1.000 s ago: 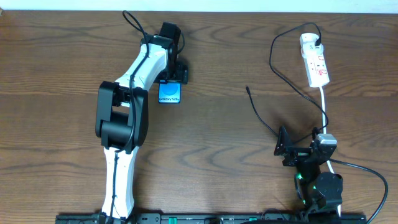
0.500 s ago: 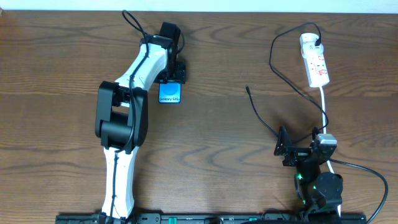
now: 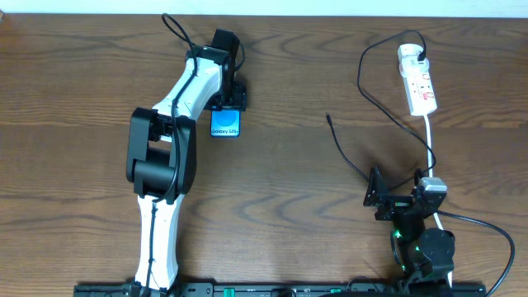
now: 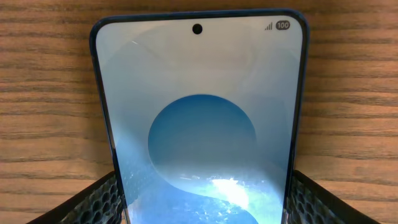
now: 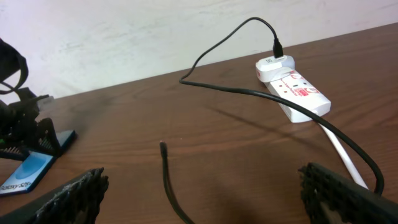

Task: Plug charger to phone and switch on socket
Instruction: 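Close the left gripper on the phone's top edge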

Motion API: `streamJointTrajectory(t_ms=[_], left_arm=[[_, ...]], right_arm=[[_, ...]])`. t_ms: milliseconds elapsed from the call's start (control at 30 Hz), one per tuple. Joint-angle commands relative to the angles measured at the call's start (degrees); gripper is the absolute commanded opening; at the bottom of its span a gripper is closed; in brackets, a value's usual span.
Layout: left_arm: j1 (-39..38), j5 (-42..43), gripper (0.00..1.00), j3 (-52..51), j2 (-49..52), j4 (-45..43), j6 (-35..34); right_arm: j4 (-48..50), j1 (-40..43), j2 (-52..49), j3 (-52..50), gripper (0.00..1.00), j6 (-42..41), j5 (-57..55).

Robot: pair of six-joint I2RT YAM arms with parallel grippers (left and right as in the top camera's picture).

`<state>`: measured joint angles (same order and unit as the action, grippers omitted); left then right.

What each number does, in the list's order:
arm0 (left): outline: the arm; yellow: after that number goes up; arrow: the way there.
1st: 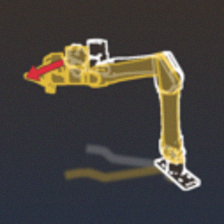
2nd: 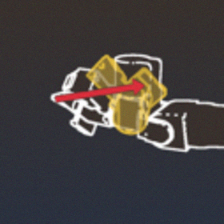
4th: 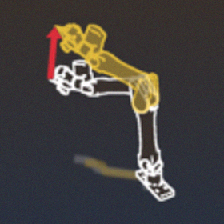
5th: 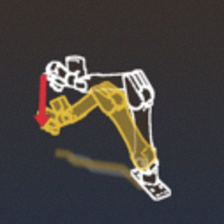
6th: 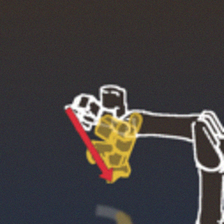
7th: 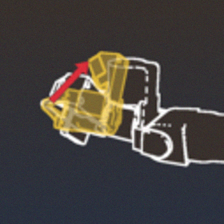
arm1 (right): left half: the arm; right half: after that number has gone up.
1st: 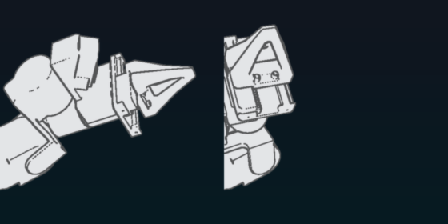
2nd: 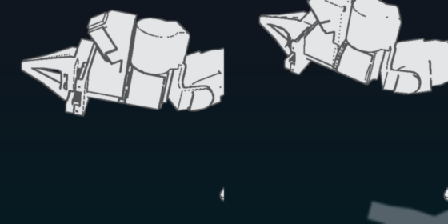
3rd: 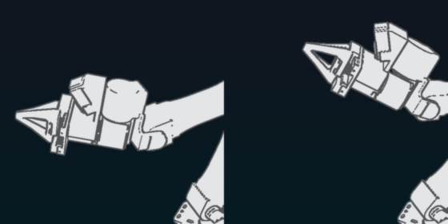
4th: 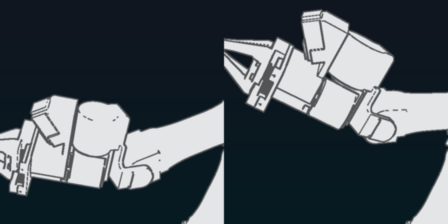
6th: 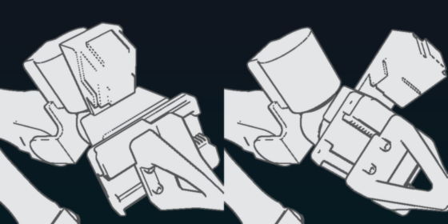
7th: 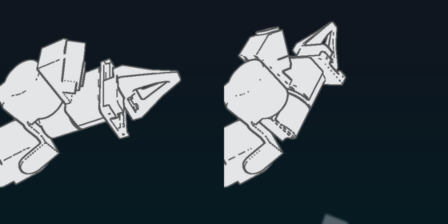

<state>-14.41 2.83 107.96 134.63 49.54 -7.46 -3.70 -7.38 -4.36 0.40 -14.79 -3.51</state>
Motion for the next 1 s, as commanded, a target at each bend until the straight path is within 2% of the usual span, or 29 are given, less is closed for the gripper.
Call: streamJointTrajectory(t_ms=[0, 67, 400, 467, 967], left_arm=[[-0.1, -0.1, 0.55, -0.2, 1.6, 0.3, 0.3], [-0.1, -0.1, 0.51, -0.2, 1.6, 0.3, 0.3], [-0.1, -0.1, 0.19, -0.2, 1.6, 0.5, 0.3], [-0.1, -0.1, 0.08, -0.2, 1.6, 0.5, 0.3], [-0.1, -0.1, 0.07, -0.2, 1.3, 1.0, 0.3]], right_arm=[[-0.2, -0.3, 0.3, -0.1, 0.99, 0.7, -0.6], [-0.2, -0.3, 0.3, -0.1, 0.99, 0.7, -0.6], [-0.2, -0.3, 0.3, -0.1, 0.99, 0.7, -0.6], [-0.2, -0.3, 0.3, -0.1, 0.99, 0.7, -0.6], [-0.2, -0.3, 0.3, -0.1, 0.99, 0.7, -0.6]])
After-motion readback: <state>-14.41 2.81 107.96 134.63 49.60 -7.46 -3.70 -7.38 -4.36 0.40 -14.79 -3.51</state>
